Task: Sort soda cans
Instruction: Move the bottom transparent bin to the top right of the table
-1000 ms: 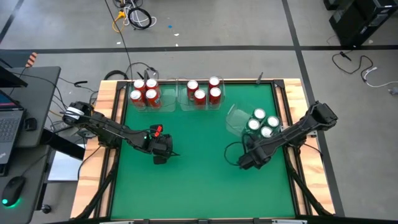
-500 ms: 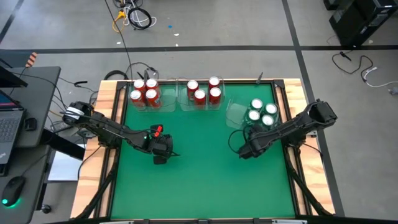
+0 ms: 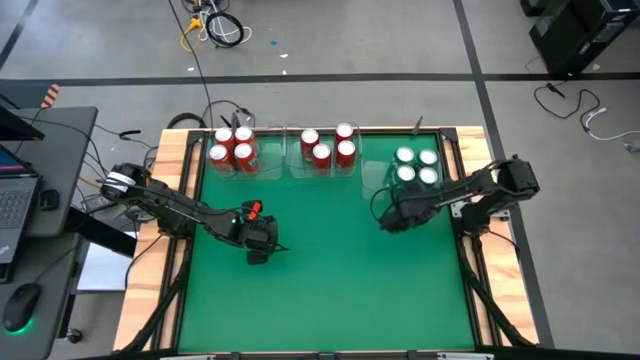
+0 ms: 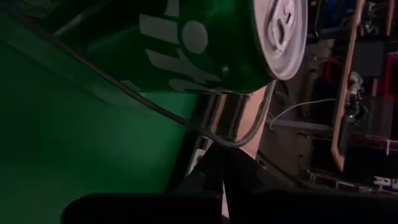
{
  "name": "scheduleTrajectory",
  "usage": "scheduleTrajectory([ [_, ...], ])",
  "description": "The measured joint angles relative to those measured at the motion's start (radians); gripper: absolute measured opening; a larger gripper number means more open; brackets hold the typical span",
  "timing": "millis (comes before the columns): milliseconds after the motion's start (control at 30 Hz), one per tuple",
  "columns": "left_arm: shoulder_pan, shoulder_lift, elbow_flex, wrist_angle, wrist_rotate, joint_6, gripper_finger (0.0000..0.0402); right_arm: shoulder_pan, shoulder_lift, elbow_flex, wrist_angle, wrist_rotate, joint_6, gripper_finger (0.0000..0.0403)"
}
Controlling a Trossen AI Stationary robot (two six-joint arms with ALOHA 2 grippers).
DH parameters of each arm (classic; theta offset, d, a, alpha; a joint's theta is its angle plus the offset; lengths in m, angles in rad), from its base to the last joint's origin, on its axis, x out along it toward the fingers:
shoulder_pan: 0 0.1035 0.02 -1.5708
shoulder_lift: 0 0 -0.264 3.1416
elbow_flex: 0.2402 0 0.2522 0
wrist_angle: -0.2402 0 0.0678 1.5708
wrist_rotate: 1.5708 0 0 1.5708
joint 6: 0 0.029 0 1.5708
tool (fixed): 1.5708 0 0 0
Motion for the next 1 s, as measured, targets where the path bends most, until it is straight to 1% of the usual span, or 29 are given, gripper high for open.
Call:
scheduleTrajectory([
  [133,0.000,0.000,0.000,0.000,0.004,-0.007,0.0001,-0.025,-0.041,0.027,-0.003,0.004,-0.077,0.0000],
  [300,0.000,0.000,0.000,0.000,0.024,-0.019,0.0001,0.017,-0.132,0.094,0.013,0.008,-0.135,0.0000],
  [367,0.000,0.000,0.000,0.000,0.026,-0.023,0.0001,0.046,-0.176,0.112,0.089,-0.003,-0.180,0.0000],
  [433,0.000,0.000,0.000,0.000,0.026,-0.026,0.0001,0.073,-0.216,0.114,0.227,-0.033,-0.238,0.0000],
  [533,0.000,0.000,0.000,0.001,0.026,-0.039,0.0001,0.108,-0.252,0.095,0.421,-0.048,-0.294,0.0000],
  [600,0.000,0.000,0.000,0.000,0.026,-0.045,0.0001,0.119,-0.251,0.073,0.489,-0.042,-0.295,0.0000],
  [800,0.000,0.000,0.000,0.001,0.088,-0.040,0.0001,0.109,-0.189,-0.026,0.495,-0.004,-0.253,0.0000],
  [900,0.000,0.000,0.000,0.001,0.090,-0.023,0.0001,0.087,-0.186,-0.067,0.493,0.028,-0.230,0.0000],
  [1000,0.006,0.000,0.000,0.004,0.091,0.003,0.0001,0.041,-0.191,-0.105,0.493,0.063,-0.228,0.0000],
])
